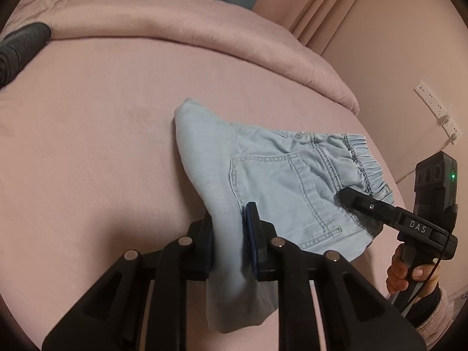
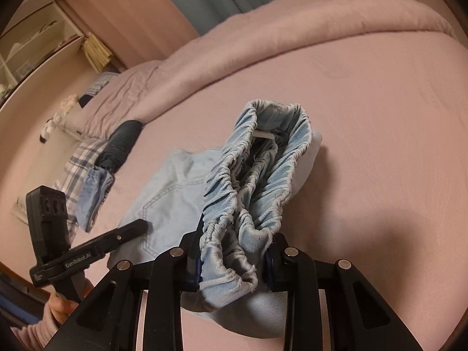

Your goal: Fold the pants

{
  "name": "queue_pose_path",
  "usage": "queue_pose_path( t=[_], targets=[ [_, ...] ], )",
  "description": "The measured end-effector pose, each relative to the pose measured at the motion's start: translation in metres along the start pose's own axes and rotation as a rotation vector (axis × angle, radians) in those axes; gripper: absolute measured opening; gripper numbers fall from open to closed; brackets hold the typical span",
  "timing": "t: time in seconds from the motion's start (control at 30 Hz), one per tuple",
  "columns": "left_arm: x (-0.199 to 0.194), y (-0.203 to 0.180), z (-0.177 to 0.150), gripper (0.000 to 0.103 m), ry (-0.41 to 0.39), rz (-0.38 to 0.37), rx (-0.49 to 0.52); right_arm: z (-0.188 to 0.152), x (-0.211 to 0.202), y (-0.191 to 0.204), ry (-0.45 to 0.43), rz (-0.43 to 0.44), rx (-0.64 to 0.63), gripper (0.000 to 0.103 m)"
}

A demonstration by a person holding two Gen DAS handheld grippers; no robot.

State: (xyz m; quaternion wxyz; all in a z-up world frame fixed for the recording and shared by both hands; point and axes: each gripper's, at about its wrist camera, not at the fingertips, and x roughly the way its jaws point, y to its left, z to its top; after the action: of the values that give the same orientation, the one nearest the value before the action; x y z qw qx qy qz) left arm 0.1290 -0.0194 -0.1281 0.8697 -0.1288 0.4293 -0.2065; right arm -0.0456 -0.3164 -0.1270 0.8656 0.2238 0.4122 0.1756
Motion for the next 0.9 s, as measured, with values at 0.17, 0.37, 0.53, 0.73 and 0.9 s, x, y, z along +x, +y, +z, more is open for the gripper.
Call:
queue_pose_path(
  t=[0.17,0.37,0.53,0.73,0.9],
  targets=[
    [-0.016,0.014,0.022,0.018,-0.062,0.031,-0.013,0.02,0.015,0.024,-0.026,0.033,-0.061,0.032],
    [-0.03,0.045,0.056,0.018,-0.143,0.106,-0.019,0.055,0.049,0.058,-0.06,0.078,-0.135,0.032],
    [-0.024,0.085,0.079,0.018,-0.166,0.15,-0.072,0.081,0.083,0.082,-0.083,0.103,-0.19,0.032],
    [-0.004,0.123,0.095,0.019,-0.167,0.212,-0.101,0.096,0.127,0.095,-0.075,0.108,-0.237,0.032],
    [0.028,0.151,0.086,0.026,-0.065,0.278,-0.132,0.09,0.17,0.079,0.049,0.042,-0.207,0.033]
  ],
)
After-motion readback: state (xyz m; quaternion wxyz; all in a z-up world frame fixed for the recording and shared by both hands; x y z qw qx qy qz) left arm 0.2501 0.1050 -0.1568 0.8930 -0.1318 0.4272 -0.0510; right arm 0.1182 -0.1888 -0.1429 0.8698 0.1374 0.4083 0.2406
